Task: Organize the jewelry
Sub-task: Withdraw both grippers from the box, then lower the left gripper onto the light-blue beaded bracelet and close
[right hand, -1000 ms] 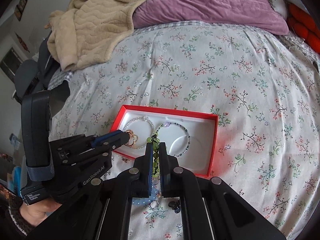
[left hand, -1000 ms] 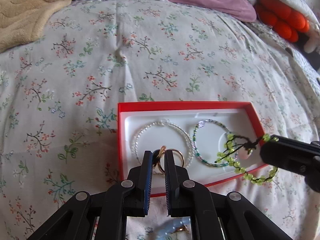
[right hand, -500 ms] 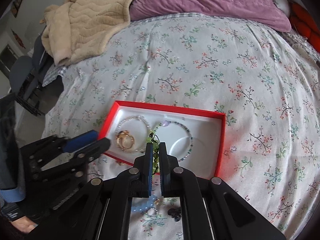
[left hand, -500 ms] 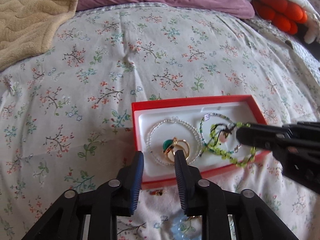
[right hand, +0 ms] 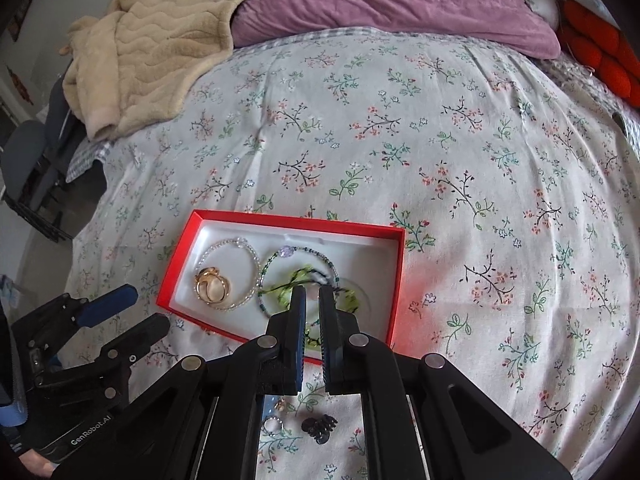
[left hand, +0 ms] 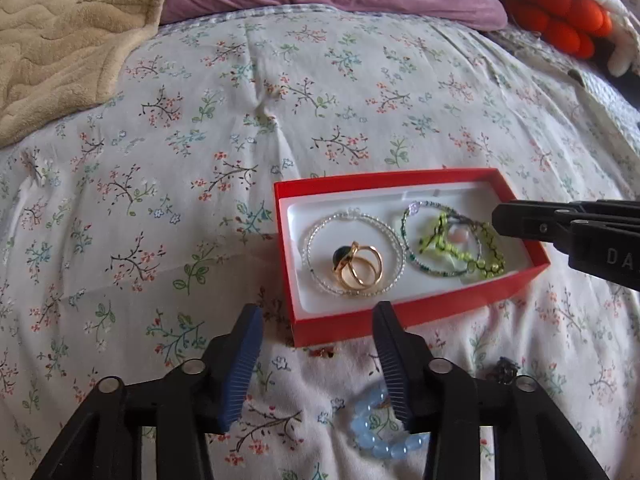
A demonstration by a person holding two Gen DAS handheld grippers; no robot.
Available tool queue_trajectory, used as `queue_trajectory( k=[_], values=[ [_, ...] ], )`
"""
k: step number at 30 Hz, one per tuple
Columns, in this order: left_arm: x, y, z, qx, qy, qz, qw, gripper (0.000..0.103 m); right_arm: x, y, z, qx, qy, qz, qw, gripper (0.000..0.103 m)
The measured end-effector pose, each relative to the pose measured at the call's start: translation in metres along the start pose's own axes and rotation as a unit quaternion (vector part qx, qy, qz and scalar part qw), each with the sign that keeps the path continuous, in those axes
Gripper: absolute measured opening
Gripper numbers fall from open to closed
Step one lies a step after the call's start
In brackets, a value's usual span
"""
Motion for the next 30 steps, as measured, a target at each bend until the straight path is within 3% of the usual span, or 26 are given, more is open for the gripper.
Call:
queue_trajectory(
  k=[1, 3, 5, 20, 30],
  values=[
    [0.0, -0.002, -0.001, 0.001, 0.002, 0.003, 1.0, 0.054, -0.001, -0.002, -0.001, 0.0, -0.003, 0.002, 1.0, 0.013],
    [0.001, -0.005, -0.003, 0.001, 0.004, 0.004, 1.0, 0.058, -0.003, -0.009, -0.002, 0.004, -0.007, 0.003, 1.0, 0.037],
    [0.002, -0.008, -0.005, 0.001, 0.003, 0.004, 1.0, 0.062, -0.004, -0.016, -0.003, 0.013, -0.01, 0.001, 1.0, 0.051],
    [0.011, -0.024, -0.026, 0.001, -0.003, 0.01, 0.9999, 0.089, -0.001, -0.059, -0.024, 0.022, -0.034, -0.017, 0.999, 0.065],
    [0.009, -0.024, -0.049, -0.017, -0.006, 0.024, 0.9995, 0.095, 0.004, -0.075, -0.049, 0.014, -0.057, -0.038, 0.998, 0.073]
  ],
)
Point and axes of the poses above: each gripper's, at about its wrist camera, not at the fingertips, and y roughly the way its jaws point, x to its right, z to its top, the point moved 4 cm from there along y, roughly the way its jaws point, and after that the axes turned 13 degrees about x, right-handed, at the moved point
